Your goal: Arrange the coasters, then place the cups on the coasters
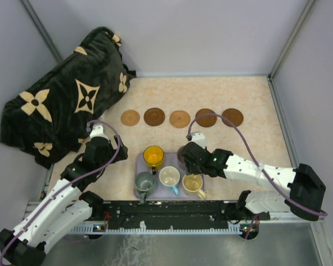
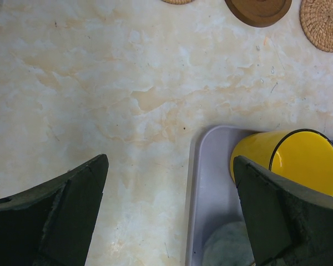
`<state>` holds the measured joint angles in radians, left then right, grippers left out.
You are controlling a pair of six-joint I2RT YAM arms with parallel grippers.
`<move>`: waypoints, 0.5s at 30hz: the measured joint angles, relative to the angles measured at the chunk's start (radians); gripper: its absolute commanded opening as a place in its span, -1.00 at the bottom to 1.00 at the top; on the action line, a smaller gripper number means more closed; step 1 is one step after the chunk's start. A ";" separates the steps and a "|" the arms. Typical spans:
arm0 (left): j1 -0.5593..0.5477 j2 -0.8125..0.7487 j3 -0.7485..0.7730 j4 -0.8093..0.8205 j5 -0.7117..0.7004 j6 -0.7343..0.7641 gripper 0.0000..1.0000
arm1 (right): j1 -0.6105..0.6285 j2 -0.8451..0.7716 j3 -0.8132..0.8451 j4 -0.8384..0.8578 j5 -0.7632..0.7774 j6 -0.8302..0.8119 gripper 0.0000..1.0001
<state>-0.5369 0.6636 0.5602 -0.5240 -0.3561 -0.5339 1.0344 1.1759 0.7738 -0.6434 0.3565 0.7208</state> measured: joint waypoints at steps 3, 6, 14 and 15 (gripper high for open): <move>0.000 0.000 0.000 0.000 -0.005 0.003 1.00 | 0.000 0.029 0.000 0.006 0.023 0.006 0.01; 0.000 0.004 0.000 0.000 -0.011 0.007 1.00 | 0.000 0.058 0.000 0.012 0.040 0.011 -0.01; 0.000 0.009 0.000 0.000 -0.019 0.010 1.00 | -0.001 0.087 0.000 0.026 0.047 0.017 -0.21; 0.000 0.009 0.000 0.000 -0.019 0.010 1.00 | -0.001 0.087 0.000 0.027 0.047 0.017 -0.25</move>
<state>-0.5369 0.6724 0.5598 -0.5236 -0.3756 -0.5236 1.0332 1.2629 0.7738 -0.6163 0.4030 0.7376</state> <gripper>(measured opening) 0.998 0.423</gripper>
